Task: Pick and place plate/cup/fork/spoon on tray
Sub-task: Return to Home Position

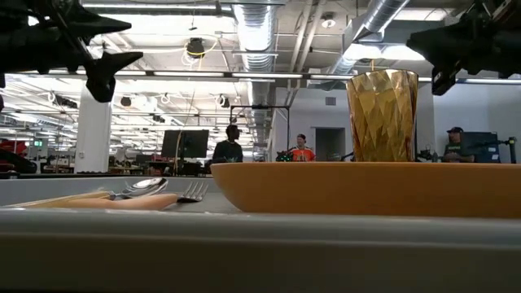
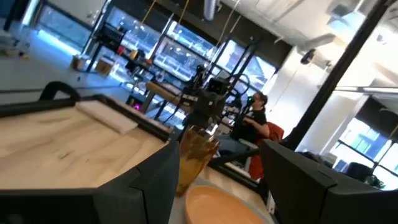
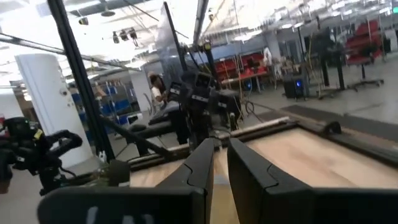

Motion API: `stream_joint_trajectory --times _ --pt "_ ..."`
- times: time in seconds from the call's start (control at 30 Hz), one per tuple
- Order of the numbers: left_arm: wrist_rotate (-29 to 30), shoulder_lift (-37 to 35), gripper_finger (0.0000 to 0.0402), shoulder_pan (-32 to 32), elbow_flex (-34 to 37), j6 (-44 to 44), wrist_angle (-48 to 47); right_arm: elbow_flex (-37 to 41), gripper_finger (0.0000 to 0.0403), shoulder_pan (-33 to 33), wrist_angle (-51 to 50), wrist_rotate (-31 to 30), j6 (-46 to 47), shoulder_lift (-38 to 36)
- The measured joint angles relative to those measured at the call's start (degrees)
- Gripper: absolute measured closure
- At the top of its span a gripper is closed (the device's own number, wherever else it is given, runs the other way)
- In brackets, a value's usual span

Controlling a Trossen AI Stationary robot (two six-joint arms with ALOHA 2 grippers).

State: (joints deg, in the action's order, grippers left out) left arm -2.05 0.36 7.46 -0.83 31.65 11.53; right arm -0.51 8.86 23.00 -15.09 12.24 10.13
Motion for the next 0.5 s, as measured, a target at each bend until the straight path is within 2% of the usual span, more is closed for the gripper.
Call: stream_joint_trajectory --times 0.2,0.4,0.5 --pt "-1.59 -0.02 0.0189 -0.02 0.08 -2.77 -1.07 0.0 0.0331 0.0 -3.71 -0.26 2.39 -0.01" --pt "-2.64 -0.02 0.0189 -0.02 0.1 -7.2 -1.1 0.02 0.0331 0.0 -5.1 -0.5 0.79 0.0" --pt "-2.6 -0.02 0.0189 -0.02 0.1 -9.82 -1.61 0.02 0.0331 0.0 -4.75 -0.49 -3.14 -0.02"
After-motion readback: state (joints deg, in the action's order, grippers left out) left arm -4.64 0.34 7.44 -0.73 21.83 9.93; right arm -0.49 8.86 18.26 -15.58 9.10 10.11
